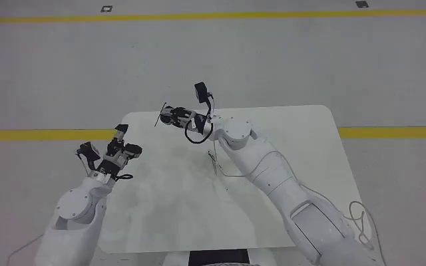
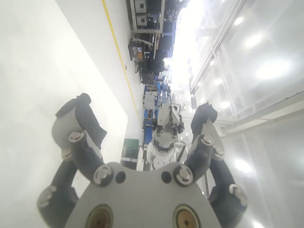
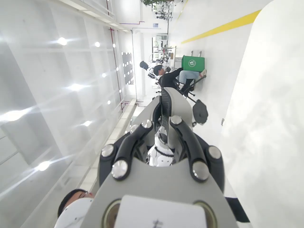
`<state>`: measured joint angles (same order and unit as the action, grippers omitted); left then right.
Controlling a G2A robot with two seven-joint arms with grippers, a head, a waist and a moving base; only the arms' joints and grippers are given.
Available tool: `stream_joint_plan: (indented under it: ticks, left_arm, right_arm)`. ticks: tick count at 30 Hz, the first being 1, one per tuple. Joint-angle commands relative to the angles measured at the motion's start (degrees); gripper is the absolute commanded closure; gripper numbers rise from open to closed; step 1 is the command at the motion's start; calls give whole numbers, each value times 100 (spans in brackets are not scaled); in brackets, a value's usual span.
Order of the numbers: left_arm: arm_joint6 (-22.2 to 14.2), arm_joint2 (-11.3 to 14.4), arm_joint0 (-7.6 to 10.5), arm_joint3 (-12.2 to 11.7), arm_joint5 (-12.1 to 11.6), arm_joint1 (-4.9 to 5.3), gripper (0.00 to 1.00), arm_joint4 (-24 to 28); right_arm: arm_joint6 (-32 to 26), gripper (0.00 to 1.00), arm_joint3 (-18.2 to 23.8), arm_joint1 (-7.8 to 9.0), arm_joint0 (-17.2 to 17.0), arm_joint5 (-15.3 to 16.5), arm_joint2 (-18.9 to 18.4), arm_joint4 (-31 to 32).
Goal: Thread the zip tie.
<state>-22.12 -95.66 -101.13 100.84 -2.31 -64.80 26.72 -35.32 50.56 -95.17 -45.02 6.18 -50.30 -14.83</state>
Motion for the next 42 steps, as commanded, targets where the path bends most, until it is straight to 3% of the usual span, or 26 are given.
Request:
stream_joint_plan:
  ticks: [1,5,12,15,21,26,35,42]
  left_arm:
    - [-291,-74,-29,-45,-28,5,0,269]
    - [-845,-149,-49,-63,-39,17,0,661]
    - [-875,-169,-48,-45,-82,22,0,602]
    - [-848,-101,13,-79,45,12,0,749]
    - [-803,96,74,-201,-353,-21,0,744]
    - [-772,240,100,-307,-850,-63,0,923]
    - [-684,279,146,-322,-863,-71,0,884]
    - [-691,371,169,-392,-1170,-88,0,765]
  right_arm:
    - [175,100,-45,-37,17,-64,83,65]
    - [420,100,-126,-107,39,-122,192,86]
    - [420,100,-126,-107,39,-122,192,86]
    - [583,100,21,-107,-25,-260,285,354]
    - [1581,100,415,-181,-284,-989,492,787]
    - [1840,100,630,-216,-440,-1390,492,761]
    - [1827,100,727,-203,-495,-1413,508,909]
    - [1552,100,906,-193,-664,-1481,460,848]
